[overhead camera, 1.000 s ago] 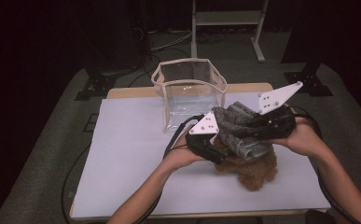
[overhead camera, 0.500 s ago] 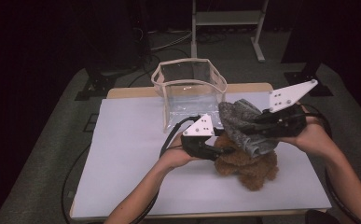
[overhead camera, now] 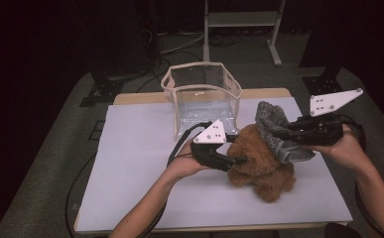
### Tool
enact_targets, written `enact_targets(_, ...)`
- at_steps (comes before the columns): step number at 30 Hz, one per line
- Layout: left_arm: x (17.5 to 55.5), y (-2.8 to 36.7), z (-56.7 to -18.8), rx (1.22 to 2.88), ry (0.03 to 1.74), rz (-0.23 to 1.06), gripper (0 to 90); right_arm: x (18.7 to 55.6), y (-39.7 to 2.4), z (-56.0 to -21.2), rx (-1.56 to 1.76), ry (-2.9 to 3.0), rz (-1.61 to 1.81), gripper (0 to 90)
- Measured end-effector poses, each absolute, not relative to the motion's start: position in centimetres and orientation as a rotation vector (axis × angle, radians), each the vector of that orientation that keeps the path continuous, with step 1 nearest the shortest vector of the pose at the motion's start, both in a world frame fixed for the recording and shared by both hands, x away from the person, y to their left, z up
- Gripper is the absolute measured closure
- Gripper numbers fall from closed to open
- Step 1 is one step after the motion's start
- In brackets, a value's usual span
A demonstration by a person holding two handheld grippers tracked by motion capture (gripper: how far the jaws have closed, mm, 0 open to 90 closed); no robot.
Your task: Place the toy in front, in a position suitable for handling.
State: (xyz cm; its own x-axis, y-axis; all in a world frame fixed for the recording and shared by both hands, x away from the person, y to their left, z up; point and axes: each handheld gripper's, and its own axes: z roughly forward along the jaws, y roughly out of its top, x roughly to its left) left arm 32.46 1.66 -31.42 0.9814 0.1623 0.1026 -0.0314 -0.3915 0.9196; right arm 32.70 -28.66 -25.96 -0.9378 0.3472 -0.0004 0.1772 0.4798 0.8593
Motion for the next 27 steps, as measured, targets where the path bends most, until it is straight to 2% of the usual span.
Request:
enact_targets(5,32.3,2.6,-30.9,1.984,0.097,0.203,23.4,32.9,-26.6,-26.8,0.398,2.580,1.480,81.0)
enact_targets(10,32.7,4.2,-31.8,2.043,0.136,0.195,24.2,33.6,-23.0,-28.9,0.319,2.661,1.429,80.9)
enact_targets(14,33.0,6.6,-33.7,2.053,0.209,0.164,24.5,34.3,-21.8,-30.9,0.334,2.701,1.460,80.8)
enact_targets(20,32.8,9.4,-35.9,2.080,0.268,0.158,24.5,34.7,-22.2,-33.5,0.385,2.745,1.383,80.5)
enact_targets(27,32.0,10.1,-36.5,2.105,0.260,0.183,25.9,34.4,-25.1,-34.4,0.464,2.706,1.398,80.2)
